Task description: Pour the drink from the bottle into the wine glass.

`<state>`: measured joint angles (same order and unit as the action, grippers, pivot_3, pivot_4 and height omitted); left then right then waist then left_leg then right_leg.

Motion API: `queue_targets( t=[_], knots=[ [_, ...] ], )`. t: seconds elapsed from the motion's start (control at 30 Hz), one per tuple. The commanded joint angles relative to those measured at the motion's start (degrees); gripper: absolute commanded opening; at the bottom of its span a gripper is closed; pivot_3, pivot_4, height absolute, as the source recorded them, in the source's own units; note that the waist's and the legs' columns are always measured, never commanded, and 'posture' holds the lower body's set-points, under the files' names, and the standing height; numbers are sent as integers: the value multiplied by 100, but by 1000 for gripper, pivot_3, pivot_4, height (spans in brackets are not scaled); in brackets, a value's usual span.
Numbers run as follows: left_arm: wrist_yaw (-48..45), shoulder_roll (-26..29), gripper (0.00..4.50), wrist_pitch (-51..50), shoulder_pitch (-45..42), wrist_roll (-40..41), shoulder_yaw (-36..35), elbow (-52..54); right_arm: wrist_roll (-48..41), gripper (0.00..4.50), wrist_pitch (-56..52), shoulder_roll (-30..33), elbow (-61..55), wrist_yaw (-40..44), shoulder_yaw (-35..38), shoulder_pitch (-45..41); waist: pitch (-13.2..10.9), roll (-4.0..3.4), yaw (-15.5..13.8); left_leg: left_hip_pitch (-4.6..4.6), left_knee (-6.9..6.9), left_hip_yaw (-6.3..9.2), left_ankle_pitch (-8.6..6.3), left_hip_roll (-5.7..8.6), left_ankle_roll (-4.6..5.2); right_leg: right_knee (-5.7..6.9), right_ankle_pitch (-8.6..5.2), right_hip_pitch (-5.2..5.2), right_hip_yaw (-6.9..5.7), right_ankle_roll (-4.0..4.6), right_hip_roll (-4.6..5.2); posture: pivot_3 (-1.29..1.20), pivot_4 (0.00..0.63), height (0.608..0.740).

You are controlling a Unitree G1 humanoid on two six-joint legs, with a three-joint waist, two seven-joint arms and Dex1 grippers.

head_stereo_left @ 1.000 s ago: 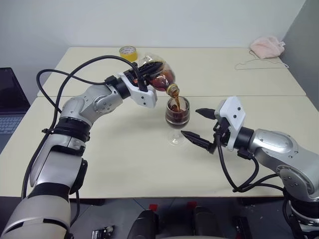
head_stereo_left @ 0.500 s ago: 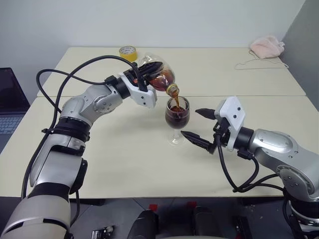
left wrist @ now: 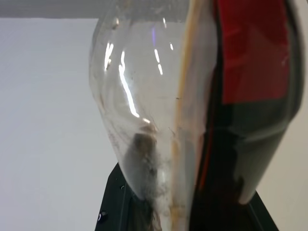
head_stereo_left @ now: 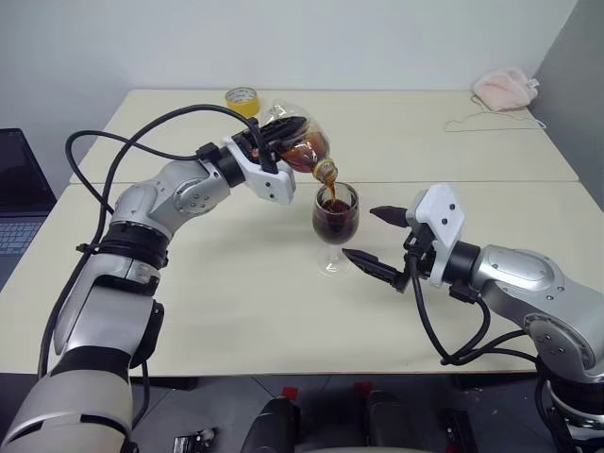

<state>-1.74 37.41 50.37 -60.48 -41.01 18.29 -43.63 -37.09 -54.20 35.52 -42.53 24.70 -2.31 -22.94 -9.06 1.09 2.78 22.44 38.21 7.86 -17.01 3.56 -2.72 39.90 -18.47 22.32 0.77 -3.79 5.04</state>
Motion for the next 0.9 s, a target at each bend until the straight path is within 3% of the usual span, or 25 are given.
queue_targets(
  t=[0.03, 0.9],
  knots=[
    [123, 97, 756, 23, -203, 45, -58, 63, 22, 4500, 111, -7, -207, -10, 57, 31, 0, 0, 0, 0, 0, 0, 0, 0, 0, 0, 0, 0, 0, 0, 0, 0, 150, 740],
    [-905, -192, 756, -333, 397, 1294, -290, 648, 131, 4500, 229, -79, -186, -21, 28, 13, 0, 0, 17, 0, 3, 2, 0, -2, 0, 2, 0, 0, 0, 0, 0, 0, 150, 740]
  ],
)
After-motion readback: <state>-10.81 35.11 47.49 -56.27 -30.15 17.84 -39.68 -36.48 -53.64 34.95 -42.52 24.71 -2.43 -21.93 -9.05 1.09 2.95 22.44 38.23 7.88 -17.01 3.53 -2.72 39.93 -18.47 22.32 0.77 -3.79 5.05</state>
